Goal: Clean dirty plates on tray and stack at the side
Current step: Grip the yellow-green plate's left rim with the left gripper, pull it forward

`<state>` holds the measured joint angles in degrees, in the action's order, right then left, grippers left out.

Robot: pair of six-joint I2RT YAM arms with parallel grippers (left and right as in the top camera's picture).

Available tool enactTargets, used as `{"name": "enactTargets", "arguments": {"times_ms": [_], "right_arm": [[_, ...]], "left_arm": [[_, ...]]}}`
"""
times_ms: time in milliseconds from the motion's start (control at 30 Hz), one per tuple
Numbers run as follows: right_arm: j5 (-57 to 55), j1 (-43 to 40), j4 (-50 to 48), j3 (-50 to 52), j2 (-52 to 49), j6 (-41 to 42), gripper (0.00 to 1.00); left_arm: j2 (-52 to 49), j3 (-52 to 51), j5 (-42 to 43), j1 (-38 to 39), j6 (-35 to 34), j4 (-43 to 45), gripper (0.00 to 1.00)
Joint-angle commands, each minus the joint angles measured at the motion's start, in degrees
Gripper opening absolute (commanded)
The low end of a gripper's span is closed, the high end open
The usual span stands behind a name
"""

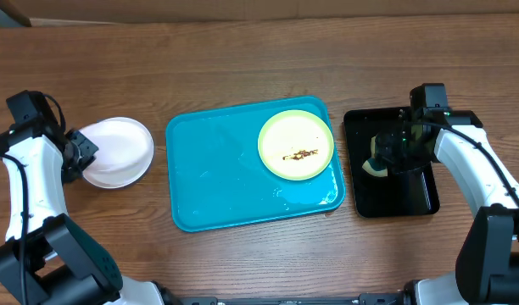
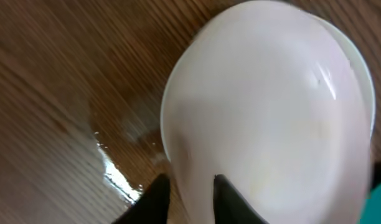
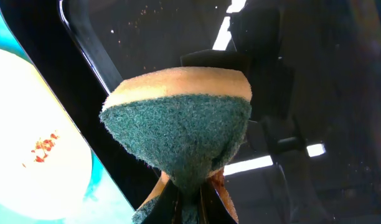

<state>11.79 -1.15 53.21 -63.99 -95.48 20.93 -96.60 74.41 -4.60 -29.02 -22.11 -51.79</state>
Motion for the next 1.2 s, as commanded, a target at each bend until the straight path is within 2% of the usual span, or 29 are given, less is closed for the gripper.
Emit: {"name": "enactTargets", "arguments": {"times_ms": [0, 200, 367, 533, 567, 700, 800, 1100, 1167], "right_arm": [[0.33, -0.37, -0.02, 0.13, -0.44, -0.24, 0.04], [0.33, -0.37, 0.02, 0.13, -0.44, -0.44, 0.04], [0.33, -0.37, 0.22, 0.13, -0.44, -0.9, 0.04], [0.33, -0.37, 0.44, 0.13, -0.44, -1.29, 0.04], [0.33, -0.37, 0.5, 0.13, -0.44, -1.29, 0.04], [0.33, -0.37, 0.55, 0.13, -0.44, -1.29, 0.04], [0.33, -0.37, 0.7, 0.13, -0.44, -1.29, 0.04], [0.33, -0.37, 0.92, 0.13, -0.44, -1.29, 0.04], [0.33, -0.37, 0.92, 0.13, -0.44, -1.29, 0.04]], "left_arm": [[0.37, 1.73, 5.51, -0.09, 0.79, 0.46, 0.4], [1.97, 1.77, 18.97, 2.47, 4.13, -0.07, 0.48], [2.54, 1.77, 27.58, 10.78, 9.25, -0.31, 0.51], [2.19, 1.77, 27.23, 22.47, 13.86, 1.49, 0.61], [1.66, 1.75, 25.09, 27.17, 14.86, 2.99, 0.62], [-0.13, 1.73, 19.45, 35.85, 14.82, 6.4, 0.66], [-2.32, 1.73, 19.02, 41.18, 14.84, 9.64, 0.67], [-12.44, 1.73, 19.04, 50.49, 9.88, 16.55, 0.67], [-14.34, 1.73, 18.99, 51.54, 9.64, 16.98, 0.63]]}}
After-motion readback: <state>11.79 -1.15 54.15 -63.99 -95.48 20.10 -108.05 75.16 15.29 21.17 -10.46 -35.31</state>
